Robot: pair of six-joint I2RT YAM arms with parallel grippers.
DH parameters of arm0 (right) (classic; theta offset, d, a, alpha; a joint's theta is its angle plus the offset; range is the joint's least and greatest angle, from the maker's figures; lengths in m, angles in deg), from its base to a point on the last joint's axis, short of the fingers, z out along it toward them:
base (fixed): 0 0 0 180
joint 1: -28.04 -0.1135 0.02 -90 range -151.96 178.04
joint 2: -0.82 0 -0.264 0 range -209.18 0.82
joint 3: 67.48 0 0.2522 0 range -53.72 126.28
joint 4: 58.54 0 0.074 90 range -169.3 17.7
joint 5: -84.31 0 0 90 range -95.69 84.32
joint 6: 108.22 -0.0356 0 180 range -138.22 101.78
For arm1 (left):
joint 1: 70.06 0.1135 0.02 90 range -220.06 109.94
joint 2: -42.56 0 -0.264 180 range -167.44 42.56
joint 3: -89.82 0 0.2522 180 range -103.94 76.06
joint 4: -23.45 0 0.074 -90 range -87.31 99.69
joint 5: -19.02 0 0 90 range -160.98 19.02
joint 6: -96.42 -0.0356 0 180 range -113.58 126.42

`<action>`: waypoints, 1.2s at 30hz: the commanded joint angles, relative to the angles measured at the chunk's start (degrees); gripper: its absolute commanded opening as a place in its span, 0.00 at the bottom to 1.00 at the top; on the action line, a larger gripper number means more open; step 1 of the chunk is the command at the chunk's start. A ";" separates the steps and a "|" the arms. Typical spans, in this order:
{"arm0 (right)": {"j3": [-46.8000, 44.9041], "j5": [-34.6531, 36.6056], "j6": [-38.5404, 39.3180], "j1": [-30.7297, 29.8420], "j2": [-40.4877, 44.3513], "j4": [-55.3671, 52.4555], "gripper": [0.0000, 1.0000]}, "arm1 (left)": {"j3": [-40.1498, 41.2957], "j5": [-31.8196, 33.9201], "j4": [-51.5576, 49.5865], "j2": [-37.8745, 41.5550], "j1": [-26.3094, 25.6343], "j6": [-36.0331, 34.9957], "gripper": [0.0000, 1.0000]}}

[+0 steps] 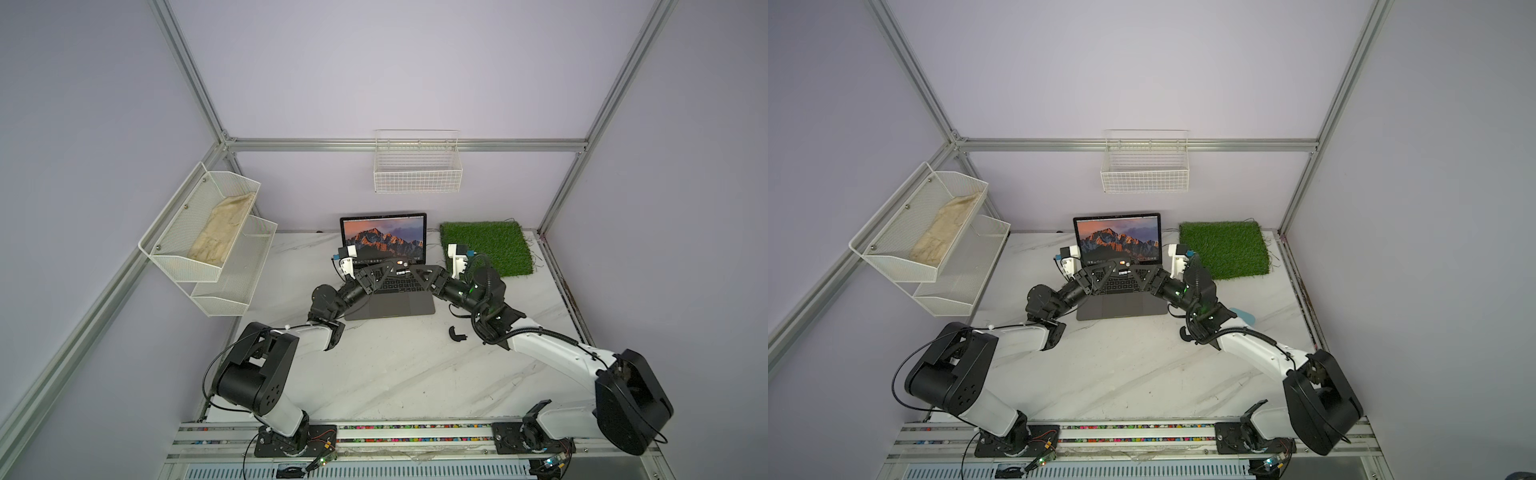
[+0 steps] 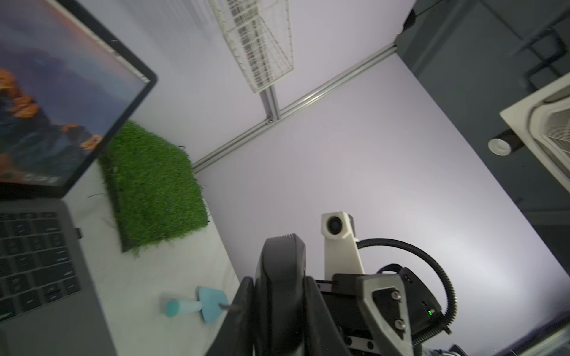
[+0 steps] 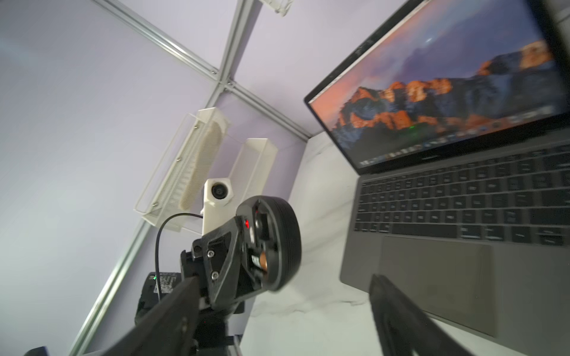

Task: Insert the wireless mouse receiver into the laptop
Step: Pick up the lid from the center of the board.

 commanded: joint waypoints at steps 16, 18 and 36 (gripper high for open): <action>8.72 26.74 14.30 -9.16 -15.68 -51.56 0.67 | 2.60 0.64 -26.23 12.12 6.44 -16.12 0.00; 8.45 27.63 15.78 -9.16 -16.55 -52.22 0.61 | 2.58 -0.64 -26.66 12.06 7.07 -16.02 0.00; 11.42 31.16 20.64 -9.16 -23.99 -51.59 0.34 | 0.27 -5.05 -29.67 9.97 7.36 -15.32 0.00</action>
